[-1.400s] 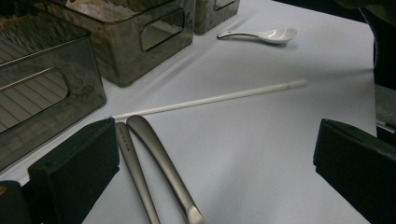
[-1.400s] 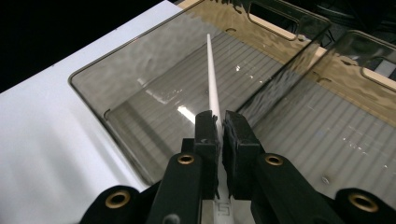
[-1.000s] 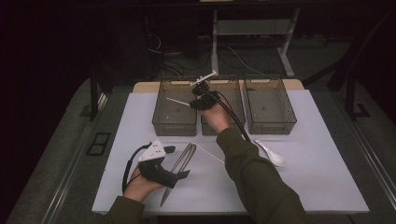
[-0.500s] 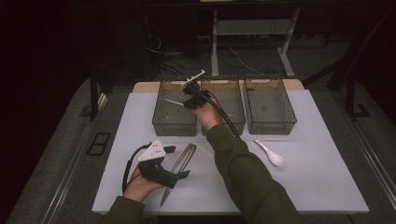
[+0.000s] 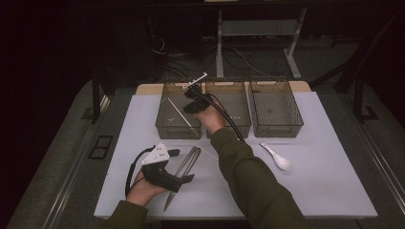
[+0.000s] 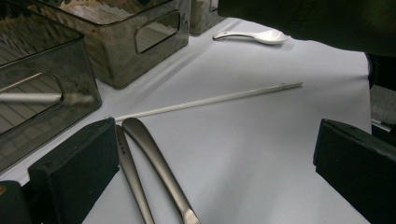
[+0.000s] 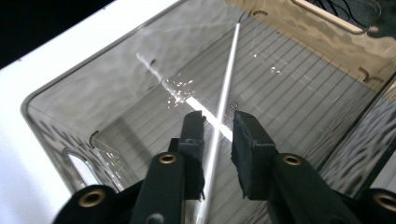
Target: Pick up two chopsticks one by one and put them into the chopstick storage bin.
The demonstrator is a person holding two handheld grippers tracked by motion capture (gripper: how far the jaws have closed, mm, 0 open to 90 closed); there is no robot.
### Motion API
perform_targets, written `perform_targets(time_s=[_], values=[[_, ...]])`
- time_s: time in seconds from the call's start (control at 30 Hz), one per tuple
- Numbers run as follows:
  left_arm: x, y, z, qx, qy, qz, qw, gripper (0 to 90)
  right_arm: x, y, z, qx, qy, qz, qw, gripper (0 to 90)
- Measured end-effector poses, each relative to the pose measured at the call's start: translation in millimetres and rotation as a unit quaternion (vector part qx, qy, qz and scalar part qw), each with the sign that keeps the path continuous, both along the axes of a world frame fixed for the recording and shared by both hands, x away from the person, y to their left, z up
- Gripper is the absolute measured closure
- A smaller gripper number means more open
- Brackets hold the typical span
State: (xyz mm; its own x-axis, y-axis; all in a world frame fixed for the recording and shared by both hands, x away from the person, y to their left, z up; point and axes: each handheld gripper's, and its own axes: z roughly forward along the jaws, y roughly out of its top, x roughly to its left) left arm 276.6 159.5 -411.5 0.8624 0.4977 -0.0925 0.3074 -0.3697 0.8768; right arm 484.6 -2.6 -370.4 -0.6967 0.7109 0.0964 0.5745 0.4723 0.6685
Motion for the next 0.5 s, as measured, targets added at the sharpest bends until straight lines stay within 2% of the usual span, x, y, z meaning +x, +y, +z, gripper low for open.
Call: perform_targets(time_s=[0.07, 0.1, 0.13, 0.17, 0.33, 0.5], values=[[0.1, 0.1, -0.1, 0.001, 0.0, 0.0, 1.0, 0.0, -1.7, -3.8, 4.3, 0.009, 0.0, 0.007, 0.9999, 66.3], [0.2, 0.3, -0.2, 0.001, 0.0, 0.0, 1.0, 0.0, -1.7, -3.8, 4.3, 0.009, 0.0, 0.007, 0.9999, 66.3], [0.2, 0.5, -0.2, 0.0, 0.0, 0.0, 1.0, 0.0, -4.1, -7.1, 7.9, 0.019, -0.001, 0.012, 0.9997, 59.8], [0.2, 0.6, -0.1, 0.001, 0.0, 0.001, 1.0, 0.0, -4.1, -7.1, 7.9, 0.019, -0.001, 0.012, 0.9997, 59.8], [0.4, 0.5, -0.2, 0.001, -0.002, 0.0, 1.0, 0.0, -13.5, -21.0, 21.0, 0.028, -0.011, 0.024, 0.9993, 46.9], [0.0, 0.5, -0.1, 0.0, 0.0, 0.001, 1.0, 0.0, -23.9, -32.2, 29.6, 0.031, -0.031, 0.034, 0.9985, 42.2]])
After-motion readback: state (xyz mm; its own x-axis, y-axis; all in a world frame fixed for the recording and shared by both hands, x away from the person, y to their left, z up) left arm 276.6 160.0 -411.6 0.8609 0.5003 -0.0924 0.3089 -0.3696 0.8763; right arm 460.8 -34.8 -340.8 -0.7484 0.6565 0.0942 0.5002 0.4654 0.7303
